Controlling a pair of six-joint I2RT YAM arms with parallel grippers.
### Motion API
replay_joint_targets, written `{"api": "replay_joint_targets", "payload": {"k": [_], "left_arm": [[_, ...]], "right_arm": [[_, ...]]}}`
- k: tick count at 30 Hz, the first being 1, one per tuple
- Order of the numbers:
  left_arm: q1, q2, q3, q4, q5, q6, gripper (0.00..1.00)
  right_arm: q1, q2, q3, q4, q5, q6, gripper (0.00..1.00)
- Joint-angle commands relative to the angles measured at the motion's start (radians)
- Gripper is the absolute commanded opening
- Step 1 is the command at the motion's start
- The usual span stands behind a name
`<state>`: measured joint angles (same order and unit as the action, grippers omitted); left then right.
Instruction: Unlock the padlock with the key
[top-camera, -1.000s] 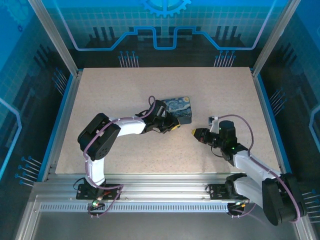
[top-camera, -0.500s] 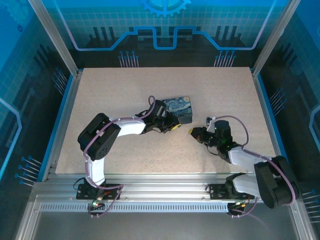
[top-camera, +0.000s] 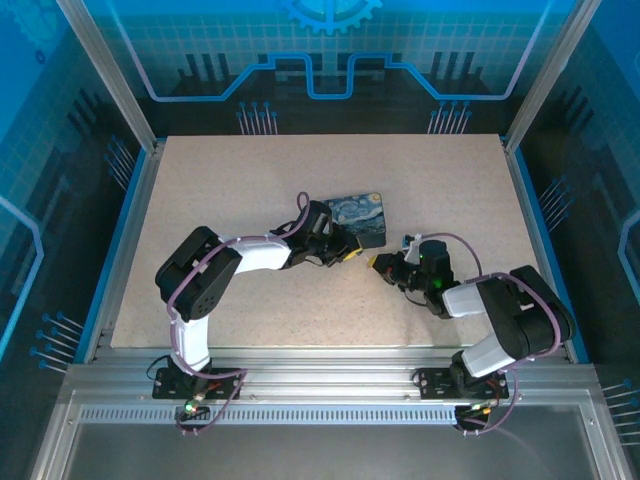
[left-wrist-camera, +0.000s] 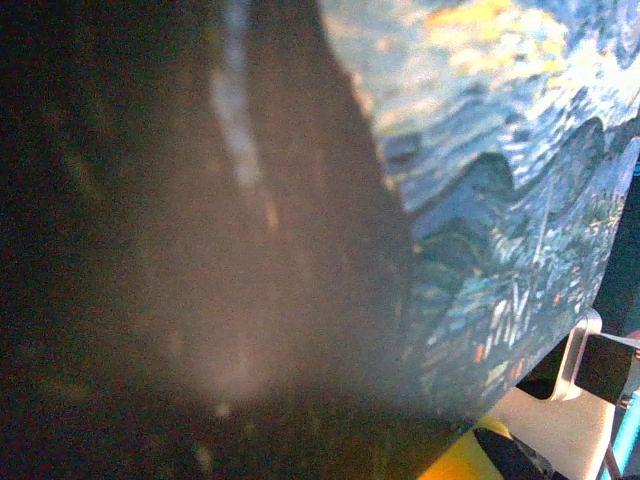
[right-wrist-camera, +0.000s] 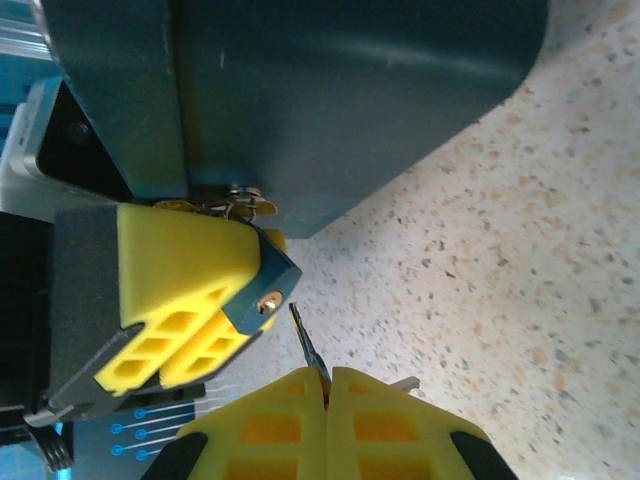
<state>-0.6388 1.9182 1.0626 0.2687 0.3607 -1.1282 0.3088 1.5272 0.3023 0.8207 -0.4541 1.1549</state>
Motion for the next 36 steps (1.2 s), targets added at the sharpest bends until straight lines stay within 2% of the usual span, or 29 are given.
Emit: {"api": "replay_joint_targets", "payload": {"k": [1, 36], "left_arm": [[-0.007, 0.005, -0.015, 0.030, 0.051, -0.028, 0.07], [0.000, 0.016, -0.032, 0.067, 0.055, -0.042, 0.07]], "right_arm": [[0.013, 0.031, 0.020, 0.101, -0.024, 0.034, 0.00], [0.023, 0.045, 0.042, 0.141, -0.069, 0.048, 0.00]]}}
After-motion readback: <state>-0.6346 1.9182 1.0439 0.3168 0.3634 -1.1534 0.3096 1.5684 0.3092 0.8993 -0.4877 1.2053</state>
